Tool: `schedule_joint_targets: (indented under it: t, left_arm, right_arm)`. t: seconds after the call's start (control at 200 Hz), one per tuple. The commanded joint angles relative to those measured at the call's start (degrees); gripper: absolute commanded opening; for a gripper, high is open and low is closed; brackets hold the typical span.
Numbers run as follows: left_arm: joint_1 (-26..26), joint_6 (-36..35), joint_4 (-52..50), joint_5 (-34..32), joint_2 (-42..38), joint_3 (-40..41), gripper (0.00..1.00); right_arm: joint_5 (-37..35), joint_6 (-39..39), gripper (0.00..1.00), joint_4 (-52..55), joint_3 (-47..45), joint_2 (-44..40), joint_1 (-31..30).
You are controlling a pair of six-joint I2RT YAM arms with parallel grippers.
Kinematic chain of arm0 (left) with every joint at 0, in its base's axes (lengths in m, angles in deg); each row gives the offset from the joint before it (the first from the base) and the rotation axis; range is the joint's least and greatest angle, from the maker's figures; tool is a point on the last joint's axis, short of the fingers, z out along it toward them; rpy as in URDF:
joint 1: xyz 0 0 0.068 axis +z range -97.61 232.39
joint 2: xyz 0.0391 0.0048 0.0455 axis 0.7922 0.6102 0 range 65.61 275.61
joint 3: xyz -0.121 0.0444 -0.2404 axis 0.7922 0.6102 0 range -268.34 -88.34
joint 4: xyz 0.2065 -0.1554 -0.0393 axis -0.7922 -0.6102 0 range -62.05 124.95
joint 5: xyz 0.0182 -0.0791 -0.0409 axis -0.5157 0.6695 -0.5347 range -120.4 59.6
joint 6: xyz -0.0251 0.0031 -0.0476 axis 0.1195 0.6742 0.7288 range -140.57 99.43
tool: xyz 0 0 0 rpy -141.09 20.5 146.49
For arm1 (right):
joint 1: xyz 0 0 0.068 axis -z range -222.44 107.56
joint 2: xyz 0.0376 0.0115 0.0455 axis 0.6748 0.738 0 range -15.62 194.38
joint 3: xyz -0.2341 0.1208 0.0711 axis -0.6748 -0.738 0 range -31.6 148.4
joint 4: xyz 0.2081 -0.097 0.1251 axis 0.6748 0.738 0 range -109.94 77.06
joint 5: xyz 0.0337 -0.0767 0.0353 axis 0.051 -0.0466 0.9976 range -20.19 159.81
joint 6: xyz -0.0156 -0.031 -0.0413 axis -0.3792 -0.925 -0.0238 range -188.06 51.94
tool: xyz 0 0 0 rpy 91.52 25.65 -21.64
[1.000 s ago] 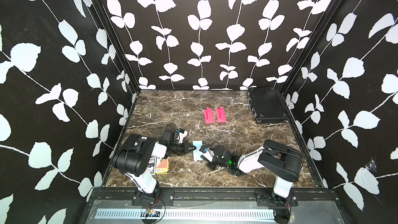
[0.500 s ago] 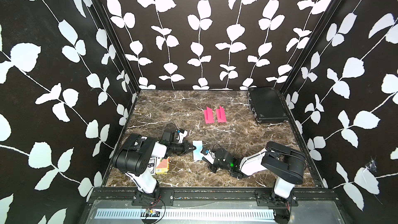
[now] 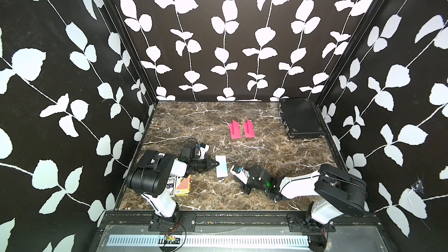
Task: Fold the square paper along the opposite sides
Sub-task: Smooth out the paper at the center of the board.
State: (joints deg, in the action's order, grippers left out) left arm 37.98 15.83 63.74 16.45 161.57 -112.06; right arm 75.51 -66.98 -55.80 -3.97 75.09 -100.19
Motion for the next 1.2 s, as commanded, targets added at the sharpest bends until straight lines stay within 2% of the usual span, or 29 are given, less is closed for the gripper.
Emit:
schedule_joint_targets:
  t: [0.0, 0.22, 0.505, 0.96, 1.195]
  left_arm:
    - [0.53, -1.08, -2.54, -5.66, 1.99, 0.96, 0.0]
    - [0.54, -0.55, -1.12, -4.91, 3.25, 0.87, 0.0]
    - [0.55, -0.37, -0.89, -4.66, 3.17, 1.08, 0.0]
    - [0.61, -0.36, -1.2, -4.84, 2.91, 1.47, 0.0]
    - [0.57, -0.46, -1.39, -5.01, 2.62, 1.58, 0.0]
  right_arm:
    - [3.73, -0.82, 0.01, -6.66, 6.73, 4.72, 3.47]
    - [7.11, -4.99, 0.0, -7.49, 19.2, 18.11, 5.37]
    - [5.48, -6.88, 0.0, -6.68, 22.2, 26.65, 6.82]
    - [-2.44, -6.13, 0.0, 0.86, 23.6, 27.67, 8.19]
    - [-4.01, -4.52, 0.0, 3.62, 24.96, 28.11, 8.89]
